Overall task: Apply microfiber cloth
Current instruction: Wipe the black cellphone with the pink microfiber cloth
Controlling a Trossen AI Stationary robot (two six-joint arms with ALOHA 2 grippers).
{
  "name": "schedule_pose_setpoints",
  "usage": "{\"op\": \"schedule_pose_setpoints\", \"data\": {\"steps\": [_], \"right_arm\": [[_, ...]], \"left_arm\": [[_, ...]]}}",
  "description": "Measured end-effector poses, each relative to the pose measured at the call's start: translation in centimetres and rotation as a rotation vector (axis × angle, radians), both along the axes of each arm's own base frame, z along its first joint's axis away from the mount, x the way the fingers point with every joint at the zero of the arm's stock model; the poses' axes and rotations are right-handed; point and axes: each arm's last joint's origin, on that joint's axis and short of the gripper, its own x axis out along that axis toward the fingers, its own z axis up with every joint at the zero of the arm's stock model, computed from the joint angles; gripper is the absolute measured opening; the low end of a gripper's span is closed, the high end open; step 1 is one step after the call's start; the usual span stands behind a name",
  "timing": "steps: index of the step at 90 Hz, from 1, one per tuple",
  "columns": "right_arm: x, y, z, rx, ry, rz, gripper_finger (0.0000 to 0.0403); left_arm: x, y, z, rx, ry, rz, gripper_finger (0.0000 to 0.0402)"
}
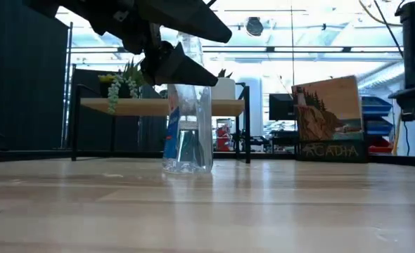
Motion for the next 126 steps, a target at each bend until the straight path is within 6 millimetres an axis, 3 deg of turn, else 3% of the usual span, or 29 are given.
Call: {"op": "schedule_pose_setpoints", "data": {"steps": [12, 25, 70, 84, 94, 106, 116, 126], "right_arm": [[-1.4, 0.7, -3.3, -0.108, -0.020, 0.015, 0.0009], [-0.5, 0.6, -5.7, -0.205, -0.014, 0.068, 0.0009], [12.0, -1.5, -7.4, -0.257, -0.446, 0.310, 0.0009], [14.8, -2.2, -5.1, -0.303, -0.535, 0.329, 0.0009], [14.6, -2.0, -1.3, -0.303, -0.466, 0.353, 0.0009], [11.9, -1.5, 1.8, -0.233, -0.291, 0.324, 0.0009], [9.1, -0.7, 2.2, -0.147, -0.176, 0.253, 0.0009], [6.6, 0.5, 0.0, -0.119, -0.117, 0.224, 0.0009]], "left_arm": [[0.0, 0.1, 0.0, 0.000, -0.002, 0.002, 0.0384], [0.0, 0.0, 0.1, -0.001, -0.007, 0.004, 0.0384], [0.0, 0.1, 0.0, -0.021, -0.001, 0.020, 0.0384], [0.0, 0.1, 0.0, -0.023, -0.002, 0.021, 0.0384], [0.0, 0.1, -0.1, -0.020, 0.004, 0.021, 0.0384], [0.0, 0.1, -0.1, -0.021, 0.001, 0.020, 0.0384], [0.0, 0.0, -0.1, -0.020, 0.003, 0.019, 0.0384], [-0.1, 0.0, -0.1, -0.021, 0.003, 0.018, 0.0384]]}}
